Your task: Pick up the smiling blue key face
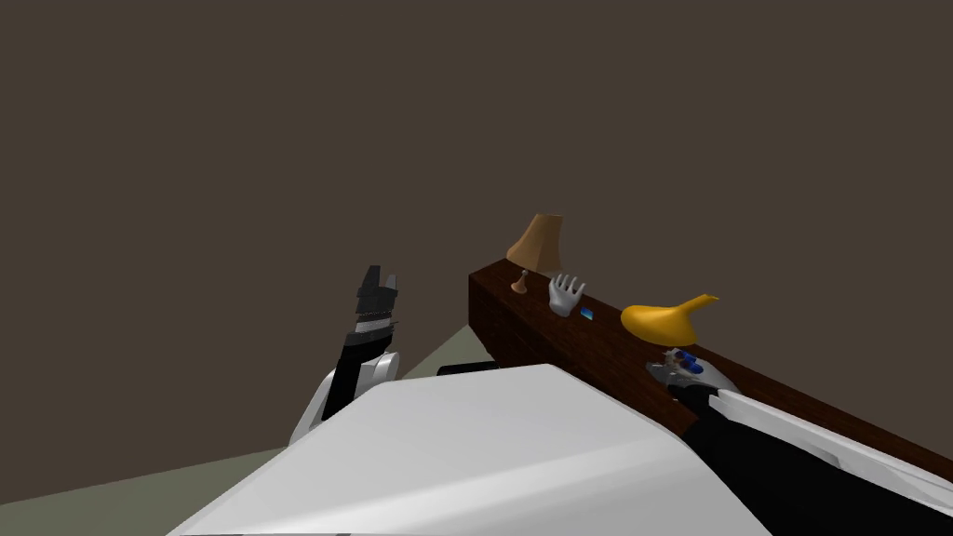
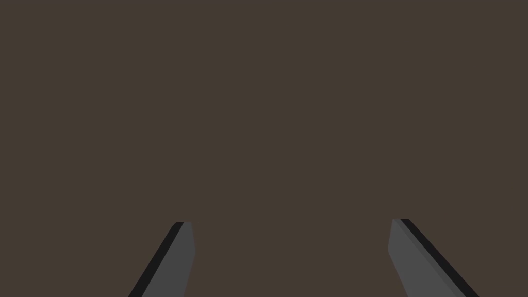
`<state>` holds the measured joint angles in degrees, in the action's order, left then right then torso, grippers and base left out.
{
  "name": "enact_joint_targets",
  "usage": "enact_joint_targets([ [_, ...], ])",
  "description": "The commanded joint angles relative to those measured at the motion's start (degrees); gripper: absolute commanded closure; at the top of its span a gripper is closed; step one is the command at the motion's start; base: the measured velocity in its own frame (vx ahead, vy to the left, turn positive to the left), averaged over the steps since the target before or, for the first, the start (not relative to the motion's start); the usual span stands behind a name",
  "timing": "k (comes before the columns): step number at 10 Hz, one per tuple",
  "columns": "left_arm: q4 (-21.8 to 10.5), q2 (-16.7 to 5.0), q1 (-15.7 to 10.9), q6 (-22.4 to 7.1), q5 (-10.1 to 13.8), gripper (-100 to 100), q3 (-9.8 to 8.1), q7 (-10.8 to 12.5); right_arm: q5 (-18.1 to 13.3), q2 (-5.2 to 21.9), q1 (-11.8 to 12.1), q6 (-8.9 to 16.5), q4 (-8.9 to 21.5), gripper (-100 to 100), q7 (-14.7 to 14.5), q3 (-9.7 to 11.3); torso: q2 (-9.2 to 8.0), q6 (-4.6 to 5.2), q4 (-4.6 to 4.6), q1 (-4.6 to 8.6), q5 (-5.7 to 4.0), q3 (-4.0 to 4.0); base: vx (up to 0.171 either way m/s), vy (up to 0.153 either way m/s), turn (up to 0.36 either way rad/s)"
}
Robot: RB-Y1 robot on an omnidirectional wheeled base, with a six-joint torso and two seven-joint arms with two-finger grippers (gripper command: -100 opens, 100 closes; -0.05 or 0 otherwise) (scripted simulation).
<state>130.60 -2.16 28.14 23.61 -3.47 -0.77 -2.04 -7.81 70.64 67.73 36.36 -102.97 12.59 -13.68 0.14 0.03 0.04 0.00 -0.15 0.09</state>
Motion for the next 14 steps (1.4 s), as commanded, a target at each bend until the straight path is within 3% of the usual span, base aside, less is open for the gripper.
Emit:
enact_joint_targets([
  [1, 0.0, 0.0, 0.0, 0.0, 0.0, 0, 0.0, 0.0, 0.73, -0.32, -0.59, -0.19, -0.03, 100, -2.83, -0.36, 0.0, 0.0, 0.0, 0.0, 0.0, 0.0, 0.02, 0.005, -0.062],
  [14, 0.0, 0.0, -0.01, 0.0, 0.0, 0, 0.0, 0.0, 9.33, -6.68, -7.25, -1.3, -2.95, 100, -23.63, -5.79, 0.0, -0.05, 0.03, -0.04, 0.05, 0.02, 0.021, 0.007, -0.097],
])
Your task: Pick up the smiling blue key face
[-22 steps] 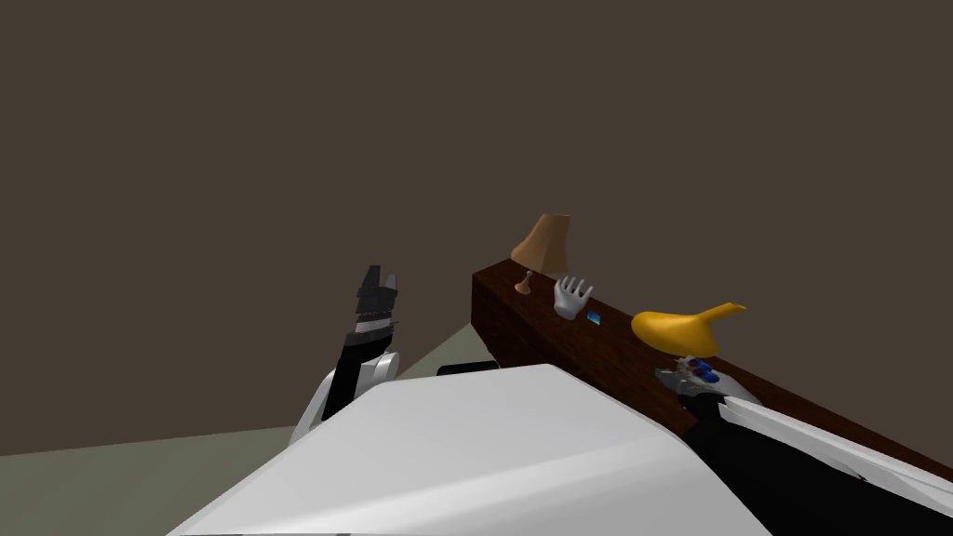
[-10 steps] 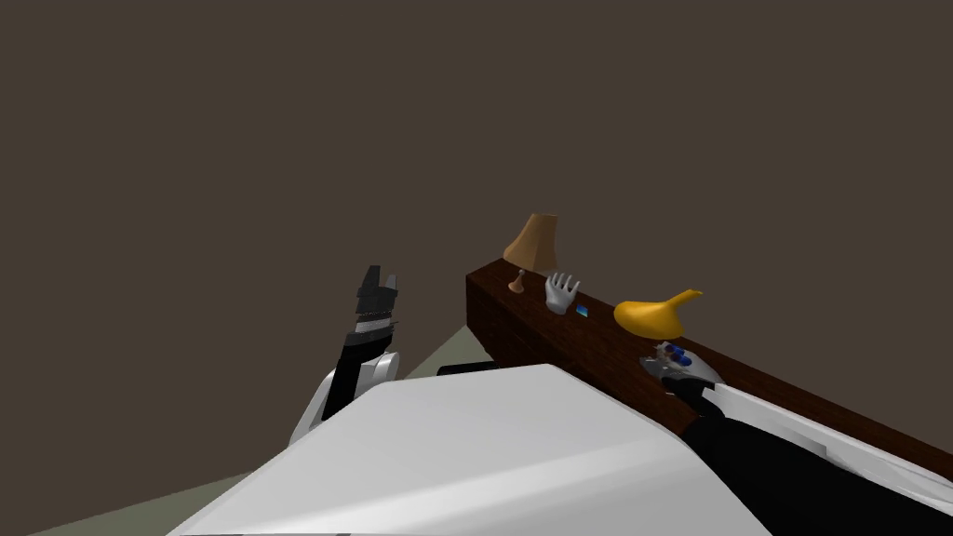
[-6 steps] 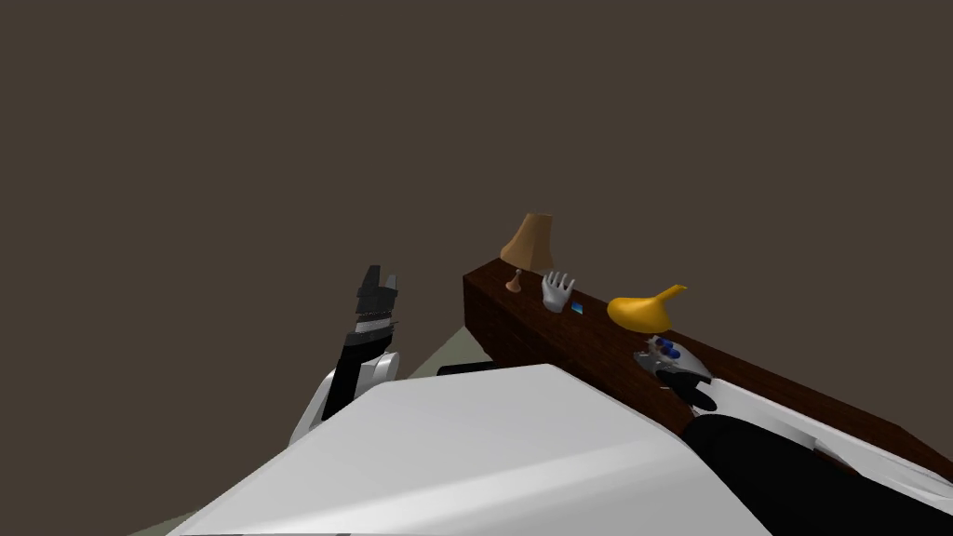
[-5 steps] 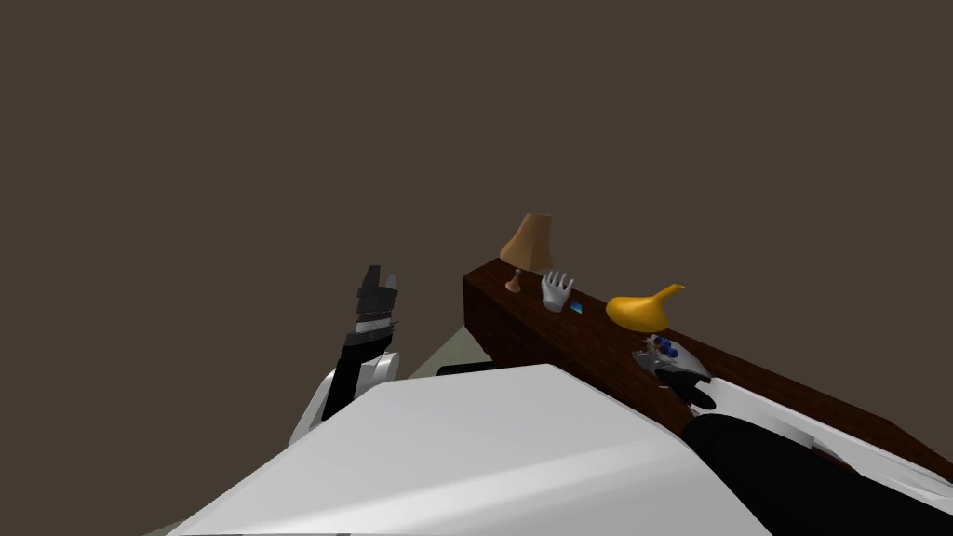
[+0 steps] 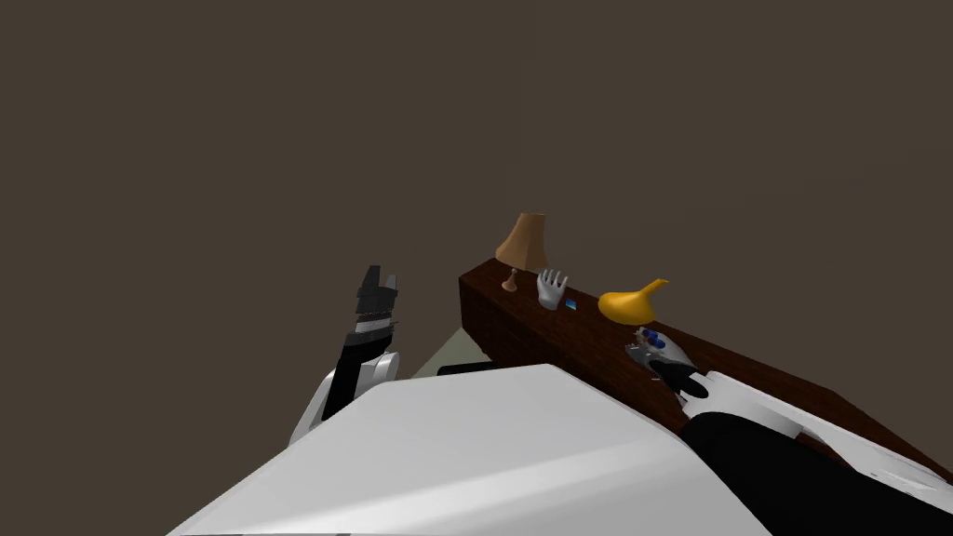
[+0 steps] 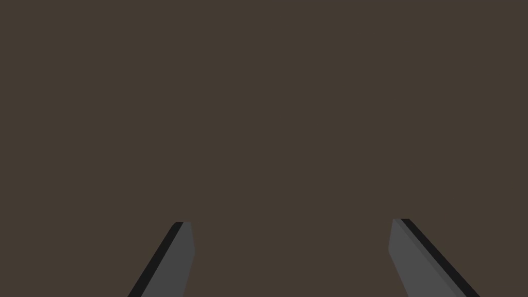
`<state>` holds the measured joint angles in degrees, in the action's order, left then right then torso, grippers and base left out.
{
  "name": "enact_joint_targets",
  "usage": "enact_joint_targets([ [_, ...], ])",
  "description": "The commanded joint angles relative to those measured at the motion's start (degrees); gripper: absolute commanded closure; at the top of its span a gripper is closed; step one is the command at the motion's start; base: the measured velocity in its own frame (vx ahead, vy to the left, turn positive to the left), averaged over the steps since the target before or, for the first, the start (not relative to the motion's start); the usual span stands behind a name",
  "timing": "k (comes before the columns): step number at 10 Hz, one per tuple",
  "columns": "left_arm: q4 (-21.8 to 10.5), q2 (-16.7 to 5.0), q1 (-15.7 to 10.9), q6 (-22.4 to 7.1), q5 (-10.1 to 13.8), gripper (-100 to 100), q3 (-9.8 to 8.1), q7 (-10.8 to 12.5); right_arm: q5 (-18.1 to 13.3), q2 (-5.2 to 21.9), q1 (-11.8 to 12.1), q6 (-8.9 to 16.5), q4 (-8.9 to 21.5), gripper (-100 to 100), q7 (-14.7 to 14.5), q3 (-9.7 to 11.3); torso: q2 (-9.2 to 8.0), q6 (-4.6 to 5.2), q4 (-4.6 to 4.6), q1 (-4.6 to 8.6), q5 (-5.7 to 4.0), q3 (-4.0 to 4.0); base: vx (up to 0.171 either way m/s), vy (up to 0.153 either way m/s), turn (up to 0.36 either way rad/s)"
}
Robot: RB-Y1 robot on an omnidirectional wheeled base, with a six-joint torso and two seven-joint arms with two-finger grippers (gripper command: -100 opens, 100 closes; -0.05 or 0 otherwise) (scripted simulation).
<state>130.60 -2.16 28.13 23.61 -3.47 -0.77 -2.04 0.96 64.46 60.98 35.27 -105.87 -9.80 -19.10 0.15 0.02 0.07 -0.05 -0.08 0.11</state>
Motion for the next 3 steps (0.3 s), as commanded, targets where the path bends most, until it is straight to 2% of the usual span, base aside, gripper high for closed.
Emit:
enact_joint_targets([
  [1, 0.0, 0.0, 0.0, 0.0, 0.0, 0, 0.0, 0.0, 0.56, -0.5, -0.49, -0.2, -0.06, 100, -2.69, -0.37, 0.0, 0.0, 0.0, 0.0, 0.0, 0.0, 0.021, 0.008, -0.061],
  [2, 0.0, 0.0, -0.01, 0.0, 0.0, 0, 0.0, 0.0, 0.4, -0.35, -0.36, -0.08, -0.07, 100, -1.56, -0.25, 0.0, -0.04, 0.0, 0.0, -0.01, 0.0, 0.007, 0.004, -0.001],
  [3, 0.0, 0.0, -0.01, 0.0, 0.0, 0, 0.0, 0.0, 0.43, -0.38, -0.38, -0.1, -0.06, 0, -1.91, -0.25, -0.03, -0.05, 0.0, 0.02, -0.01, -0.01, 0.0, 0.0, 0.0],
])
